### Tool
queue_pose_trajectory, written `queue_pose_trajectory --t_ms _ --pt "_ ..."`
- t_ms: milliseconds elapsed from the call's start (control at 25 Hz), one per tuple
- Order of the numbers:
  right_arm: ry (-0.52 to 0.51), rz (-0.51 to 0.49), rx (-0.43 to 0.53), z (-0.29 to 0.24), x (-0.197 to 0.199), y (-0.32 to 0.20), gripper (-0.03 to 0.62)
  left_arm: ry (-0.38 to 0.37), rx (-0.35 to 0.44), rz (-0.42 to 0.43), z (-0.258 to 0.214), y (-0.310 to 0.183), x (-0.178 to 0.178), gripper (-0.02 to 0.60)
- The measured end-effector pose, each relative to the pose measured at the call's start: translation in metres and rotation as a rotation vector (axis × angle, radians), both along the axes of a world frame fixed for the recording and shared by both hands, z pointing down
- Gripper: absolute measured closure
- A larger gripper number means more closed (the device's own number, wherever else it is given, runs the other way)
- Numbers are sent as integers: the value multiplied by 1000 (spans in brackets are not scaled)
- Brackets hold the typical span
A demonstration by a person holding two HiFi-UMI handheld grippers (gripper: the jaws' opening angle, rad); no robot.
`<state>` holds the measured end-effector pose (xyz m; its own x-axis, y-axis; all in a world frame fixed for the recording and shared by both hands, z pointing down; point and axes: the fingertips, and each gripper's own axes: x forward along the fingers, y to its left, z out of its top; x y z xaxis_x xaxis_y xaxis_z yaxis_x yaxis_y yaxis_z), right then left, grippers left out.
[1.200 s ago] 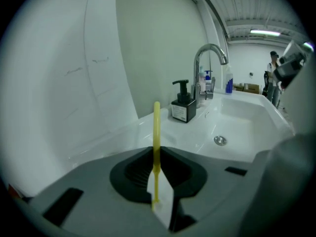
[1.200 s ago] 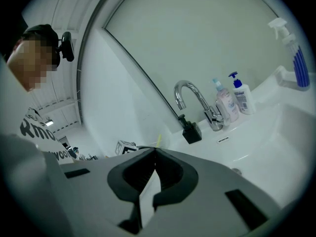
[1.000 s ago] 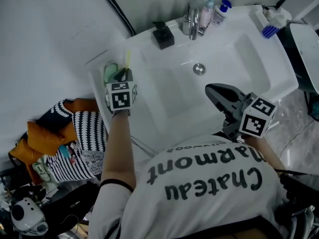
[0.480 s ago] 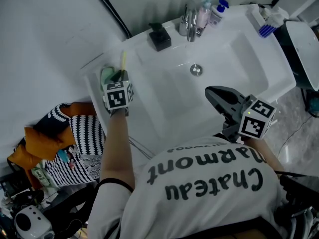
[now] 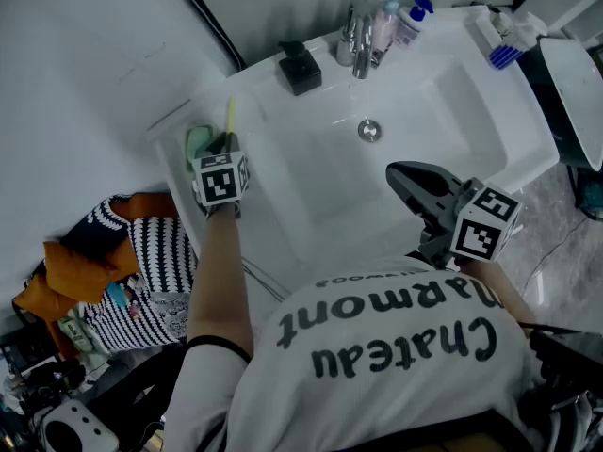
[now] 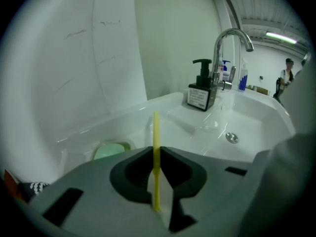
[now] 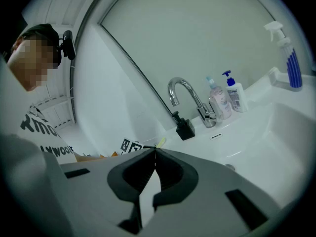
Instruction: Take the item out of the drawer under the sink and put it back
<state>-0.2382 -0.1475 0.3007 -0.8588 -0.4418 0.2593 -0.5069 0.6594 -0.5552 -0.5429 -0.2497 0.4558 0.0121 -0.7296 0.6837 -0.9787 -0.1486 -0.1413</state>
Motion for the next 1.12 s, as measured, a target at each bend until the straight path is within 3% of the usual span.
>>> queue_pose_trajectory --t_ms 800,1120 --pt "0 3 -10 3 1 1 583 -140 -57 67 16 3 6 531" --pt "1 8 -14 5 3 1 583 -135 -58 73 17 2 6 531"
